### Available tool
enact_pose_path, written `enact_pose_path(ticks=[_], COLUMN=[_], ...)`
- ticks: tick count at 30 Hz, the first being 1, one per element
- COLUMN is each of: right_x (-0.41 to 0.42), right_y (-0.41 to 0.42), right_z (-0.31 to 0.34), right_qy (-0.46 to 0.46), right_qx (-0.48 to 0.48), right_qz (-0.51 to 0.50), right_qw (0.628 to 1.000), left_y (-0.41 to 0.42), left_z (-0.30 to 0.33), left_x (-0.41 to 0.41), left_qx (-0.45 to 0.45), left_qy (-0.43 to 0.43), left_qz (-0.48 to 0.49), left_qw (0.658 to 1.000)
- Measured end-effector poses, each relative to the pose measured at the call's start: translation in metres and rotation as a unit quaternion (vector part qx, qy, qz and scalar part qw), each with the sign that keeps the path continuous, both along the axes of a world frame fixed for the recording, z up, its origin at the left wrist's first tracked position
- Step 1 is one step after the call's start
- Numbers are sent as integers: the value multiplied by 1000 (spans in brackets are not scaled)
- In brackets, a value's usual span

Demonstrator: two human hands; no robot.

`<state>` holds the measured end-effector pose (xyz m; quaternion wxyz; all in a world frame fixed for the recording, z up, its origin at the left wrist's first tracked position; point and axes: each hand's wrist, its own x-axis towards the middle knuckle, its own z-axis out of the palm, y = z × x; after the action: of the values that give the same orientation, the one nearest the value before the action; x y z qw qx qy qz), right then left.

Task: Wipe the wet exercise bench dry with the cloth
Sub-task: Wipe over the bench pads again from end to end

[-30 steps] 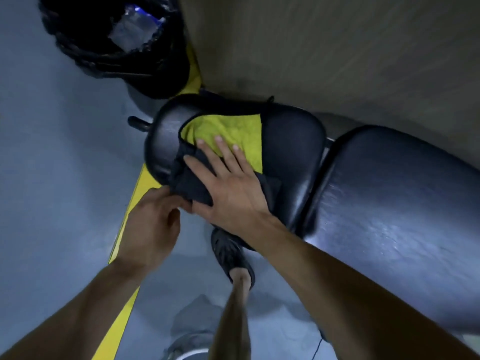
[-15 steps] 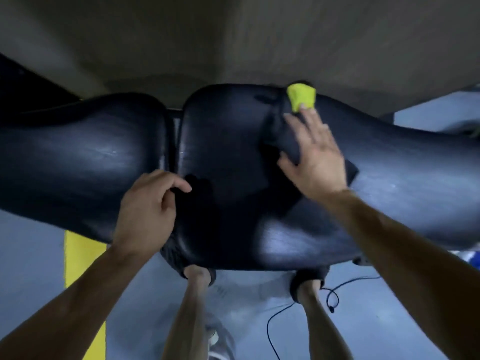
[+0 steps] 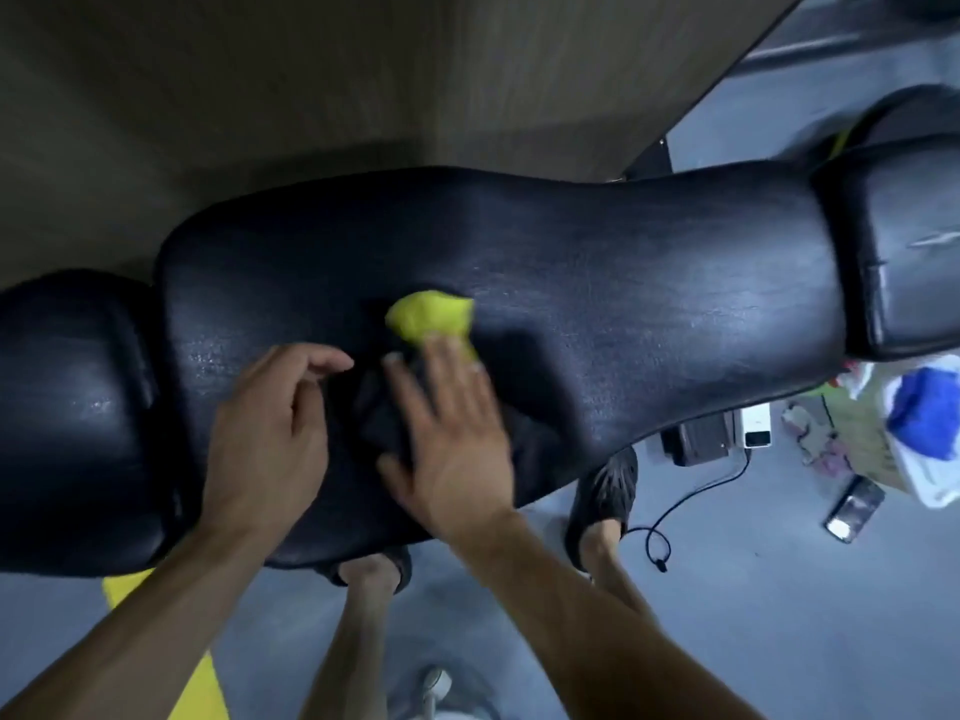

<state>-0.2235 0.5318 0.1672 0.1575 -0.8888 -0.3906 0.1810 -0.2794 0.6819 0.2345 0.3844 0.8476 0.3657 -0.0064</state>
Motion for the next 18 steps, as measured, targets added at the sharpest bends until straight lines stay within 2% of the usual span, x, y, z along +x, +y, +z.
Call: enact_pose_path(ticks=[3, 6, 8, 13, 16, 18], right_x=[5, 67, 129, 293, 358, 374], right_y=[-6, -59, -114, -254, -306, -321], right_z=[-10, -18, -20, -14, -4, -3], right_qy=[-7, -33, -67, -108, -92, -69], right_qx=[1, 16, 17, -44, -57, -29], right_qz=[205, 263, 223, 19, -50, -88], right_qw=[979, 964, 972, 993, 993, 993], left_y=[-13, -38, -63, -145, -197, -227], left_z=[7, 6, 3, -10, -16, -18], left_x=[33, 69, 97, 169, 212, 238], left_qx=[13, 25, 29, 7, -10, -10], left_qy=[-2, 8, 11, 8, 8, 11], left_qz=[-2, -25, -45, -88, -120, -140], left_qw=[1000, 999, 999, 996, 993, 990])
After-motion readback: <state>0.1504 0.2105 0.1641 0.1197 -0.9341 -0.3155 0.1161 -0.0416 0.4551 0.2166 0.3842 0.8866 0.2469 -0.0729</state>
